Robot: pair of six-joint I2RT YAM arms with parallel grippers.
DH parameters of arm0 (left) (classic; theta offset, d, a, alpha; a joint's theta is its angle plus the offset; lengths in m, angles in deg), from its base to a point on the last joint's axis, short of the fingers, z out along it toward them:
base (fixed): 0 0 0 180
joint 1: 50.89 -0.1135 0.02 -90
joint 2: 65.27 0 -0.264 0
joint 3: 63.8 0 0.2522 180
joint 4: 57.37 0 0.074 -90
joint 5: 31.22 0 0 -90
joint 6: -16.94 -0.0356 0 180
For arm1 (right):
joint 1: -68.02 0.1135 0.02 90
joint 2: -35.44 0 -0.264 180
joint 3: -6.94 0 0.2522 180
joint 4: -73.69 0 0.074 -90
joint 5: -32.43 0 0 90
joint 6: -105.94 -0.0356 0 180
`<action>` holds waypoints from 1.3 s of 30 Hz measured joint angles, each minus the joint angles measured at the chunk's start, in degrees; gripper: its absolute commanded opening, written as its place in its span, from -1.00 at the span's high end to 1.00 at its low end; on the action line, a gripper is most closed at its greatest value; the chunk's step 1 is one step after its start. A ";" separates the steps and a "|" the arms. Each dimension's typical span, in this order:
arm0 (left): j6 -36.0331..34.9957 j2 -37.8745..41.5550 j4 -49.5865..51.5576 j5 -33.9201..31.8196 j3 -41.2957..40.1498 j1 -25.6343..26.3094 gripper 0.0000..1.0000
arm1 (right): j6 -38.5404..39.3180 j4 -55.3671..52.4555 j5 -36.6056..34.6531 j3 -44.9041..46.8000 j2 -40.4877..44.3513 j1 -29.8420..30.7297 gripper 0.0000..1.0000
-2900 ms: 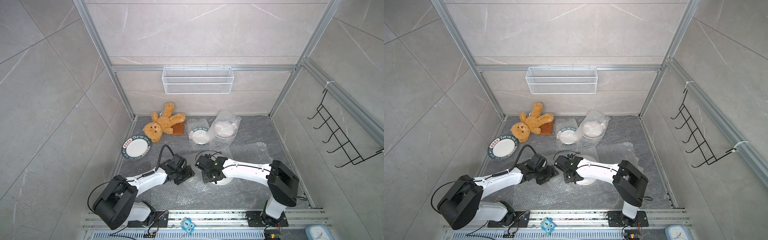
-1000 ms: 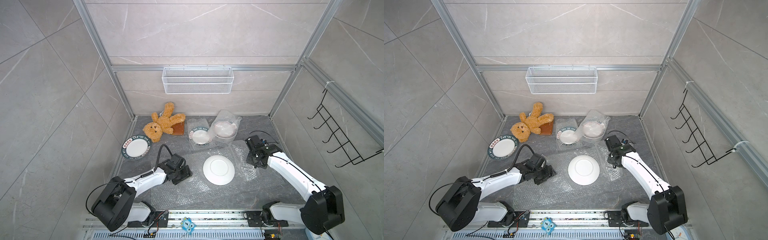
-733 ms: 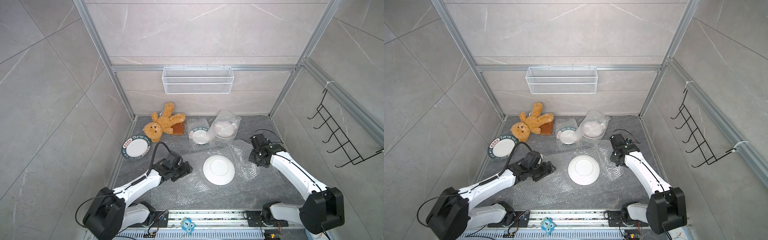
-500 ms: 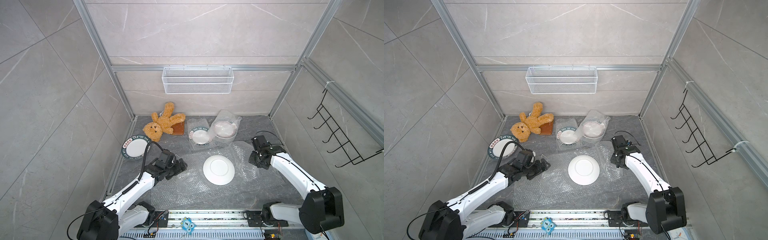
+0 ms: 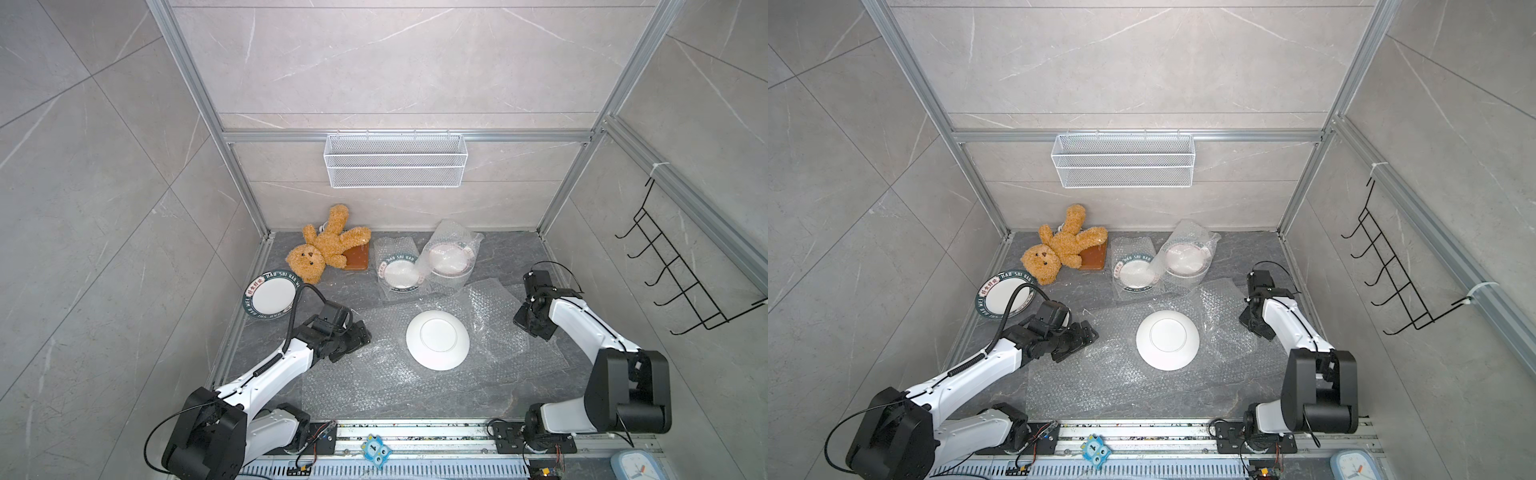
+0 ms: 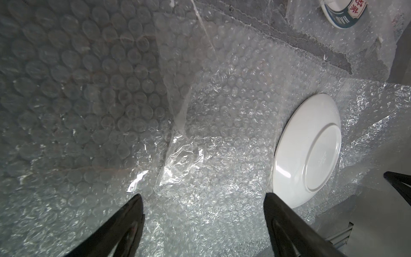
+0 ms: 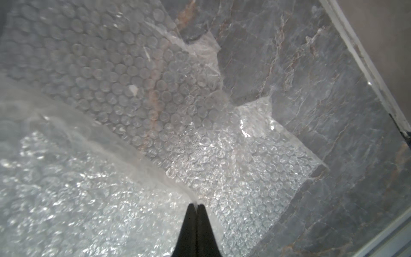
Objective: Unpack dinner plates from bubble wrap
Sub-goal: Unwrap the bubble wrap.
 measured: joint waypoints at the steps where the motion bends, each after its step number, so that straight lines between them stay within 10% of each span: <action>1: -0.07 -0.22 0.11 0.11 0.44 0.00 -0.73 | 0.00 0.28 0.02 -0.20 -1.03 -0.90 1.00; 24: -1.09 -12.00 -6.43 10.47 8.20 0.13 -0.69 | 0.81 0.83 3.61 1.77 2.29 -13.64 0.91; 39: -0.46 -18.14 -11.19 12.83 10.54 4.22 -0.67 | 1.64 2.58 13.53 2.58 9.97 -18.03 -0.03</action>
